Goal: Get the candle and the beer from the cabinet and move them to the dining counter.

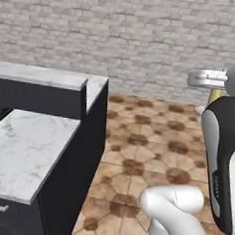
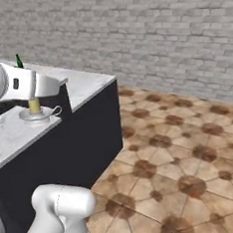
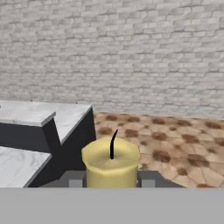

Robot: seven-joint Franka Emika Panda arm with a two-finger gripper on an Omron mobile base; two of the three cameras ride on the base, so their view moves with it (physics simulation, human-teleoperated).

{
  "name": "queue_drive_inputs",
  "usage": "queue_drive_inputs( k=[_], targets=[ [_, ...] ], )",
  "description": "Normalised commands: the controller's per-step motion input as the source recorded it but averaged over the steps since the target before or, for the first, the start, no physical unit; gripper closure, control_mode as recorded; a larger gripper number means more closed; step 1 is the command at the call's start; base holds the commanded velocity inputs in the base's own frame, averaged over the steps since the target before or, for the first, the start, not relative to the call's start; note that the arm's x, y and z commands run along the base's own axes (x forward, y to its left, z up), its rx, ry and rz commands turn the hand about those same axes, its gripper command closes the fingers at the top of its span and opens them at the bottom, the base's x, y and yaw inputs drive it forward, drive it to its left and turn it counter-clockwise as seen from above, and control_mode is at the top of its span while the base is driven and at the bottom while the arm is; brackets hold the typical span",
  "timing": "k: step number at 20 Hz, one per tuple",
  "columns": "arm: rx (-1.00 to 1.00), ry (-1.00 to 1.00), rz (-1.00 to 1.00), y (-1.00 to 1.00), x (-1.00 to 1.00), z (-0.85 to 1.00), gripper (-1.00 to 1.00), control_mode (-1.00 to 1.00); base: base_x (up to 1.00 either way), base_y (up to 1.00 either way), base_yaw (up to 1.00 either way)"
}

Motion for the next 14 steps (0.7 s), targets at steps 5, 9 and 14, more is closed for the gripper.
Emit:
queue_drive_inputs(
  k=[5,9,14],
  targets=[
    [0.0,0.0,0.0,0.0,0.0,0.0,1.0,1.0,1.0,-0.56,0.13],
    [0.0,0.0,0.0,0.0,0.0,0.0,1.0,1.0,1.0,-0.54,0.0],
    [0.0,0.0,0.0,0.0,0.0,0.0,1.0,1.0,1.0,-0.66,0.0]
  ],
)
